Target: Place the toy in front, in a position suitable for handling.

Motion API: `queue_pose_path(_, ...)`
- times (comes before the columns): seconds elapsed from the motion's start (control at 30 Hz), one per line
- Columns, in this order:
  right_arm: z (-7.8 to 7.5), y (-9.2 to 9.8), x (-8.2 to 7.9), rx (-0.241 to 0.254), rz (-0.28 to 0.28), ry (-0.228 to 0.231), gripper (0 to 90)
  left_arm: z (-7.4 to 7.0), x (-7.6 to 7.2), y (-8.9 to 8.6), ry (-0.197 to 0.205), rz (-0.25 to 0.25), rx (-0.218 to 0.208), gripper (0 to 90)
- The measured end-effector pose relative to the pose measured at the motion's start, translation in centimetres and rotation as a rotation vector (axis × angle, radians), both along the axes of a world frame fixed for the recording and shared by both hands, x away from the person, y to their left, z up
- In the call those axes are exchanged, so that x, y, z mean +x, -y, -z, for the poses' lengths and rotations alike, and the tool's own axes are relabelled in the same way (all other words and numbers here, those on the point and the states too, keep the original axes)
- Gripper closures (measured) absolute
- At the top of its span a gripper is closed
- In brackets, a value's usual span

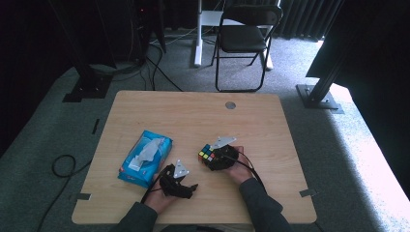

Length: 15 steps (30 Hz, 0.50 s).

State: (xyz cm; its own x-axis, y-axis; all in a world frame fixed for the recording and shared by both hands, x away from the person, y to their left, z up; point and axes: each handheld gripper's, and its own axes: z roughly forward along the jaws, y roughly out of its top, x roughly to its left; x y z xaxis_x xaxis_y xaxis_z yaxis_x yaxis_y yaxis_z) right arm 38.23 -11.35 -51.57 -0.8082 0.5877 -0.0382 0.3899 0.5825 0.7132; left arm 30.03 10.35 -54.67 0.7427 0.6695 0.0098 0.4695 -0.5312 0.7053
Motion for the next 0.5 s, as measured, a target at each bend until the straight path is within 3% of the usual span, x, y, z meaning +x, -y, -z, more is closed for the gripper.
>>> queue_pose_path(0.5,0.6,1.1,-0.4,-0.010,0.030,-0.012,24.4,0.0,0.0,0.0,0.000,0.002,0.003,12.9)
